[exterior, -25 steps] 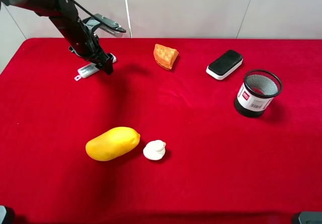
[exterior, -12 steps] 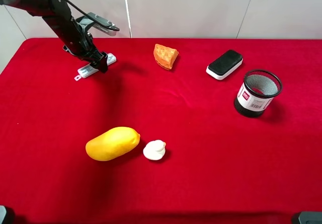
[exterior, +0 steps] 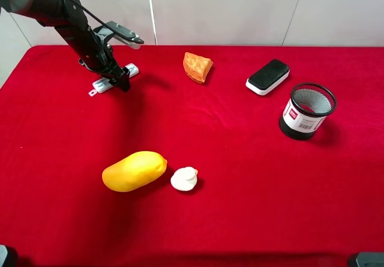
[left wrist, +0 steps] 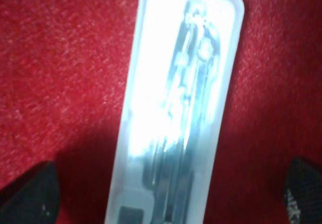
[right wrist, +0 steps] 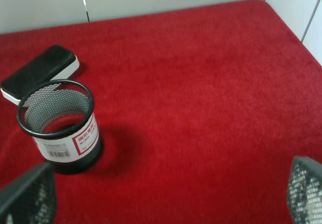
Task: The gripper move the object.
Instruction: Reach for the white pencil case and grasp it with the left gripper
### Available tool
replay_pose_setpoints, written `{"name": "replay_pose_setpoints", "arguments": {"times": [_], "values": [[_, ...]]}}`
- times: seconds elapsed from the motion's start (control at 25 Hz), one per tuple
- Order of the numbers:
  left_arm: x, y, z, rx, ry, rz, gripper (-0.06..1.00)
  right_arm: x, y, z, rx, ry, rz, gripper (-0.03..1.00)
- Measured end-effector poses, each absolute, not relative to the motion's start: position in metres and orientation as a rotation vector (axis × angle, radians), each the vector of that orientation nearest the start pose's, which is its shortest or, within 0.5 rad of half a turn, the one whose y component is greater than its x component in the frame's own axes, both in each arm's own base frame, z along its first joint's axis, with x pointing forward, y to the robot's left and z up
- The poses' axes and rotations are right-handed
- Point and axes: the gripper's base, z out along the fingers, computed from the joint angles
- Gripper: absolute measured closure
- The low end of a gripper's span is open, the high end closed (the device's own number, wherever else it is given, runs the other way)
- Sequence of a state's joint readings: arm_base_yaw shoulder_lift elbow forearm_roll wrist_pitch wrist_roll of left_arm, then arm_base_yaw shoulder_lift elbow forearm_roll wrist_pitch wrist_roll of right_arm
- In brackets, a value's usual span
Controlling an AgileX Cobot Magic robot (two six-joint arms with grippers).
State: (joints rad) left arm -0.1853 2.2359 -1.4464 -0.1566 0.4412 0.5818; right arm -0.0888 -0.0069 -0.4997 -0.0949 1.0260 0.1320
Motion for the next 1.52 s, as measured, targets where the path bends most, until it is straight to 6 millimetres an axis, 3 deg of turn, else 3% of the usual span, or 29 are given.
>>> {"name": "replay_pose_setpoints", "arguments": {"times": [0.48, 0.76, 1.0, 1.4, 1.52], "values": [[0.4414, -0.0886, 0.0944, 0.846, 2.545, -0.005, 0.07, -0.0053, -0.0068, 0.2803, 0.223, 1.988, -0.083, 0.27], [0.4412, -0.0886, 0.0943, 0.848, 2.547, -0.005, 0.17, -0.0053, -0.0068, 0.2803, 0.223, 1.988, -0.083, 0.27], [0.4407, -0.0886, 0.0941, 0.850, 2.552, -0.007, 0.19, -0.0053, -0.0068, 0.2803, 0.223, 1.988, -0.083, 0.27], [0.4400, -0.0886, 0.0937, 0.854, 2.560, -0.011, 0.51, -0.0053, -0.0068, 0.2804, 0.223, 1.987, -0.083, 0.27], [0.4400, -0.0886, 0.0937, 0.854, 2.560, -0.011, 0.54, -0.0053, -0.0068, 0.2804, 0.223, 1.987, -0.083, 0.27]]}}
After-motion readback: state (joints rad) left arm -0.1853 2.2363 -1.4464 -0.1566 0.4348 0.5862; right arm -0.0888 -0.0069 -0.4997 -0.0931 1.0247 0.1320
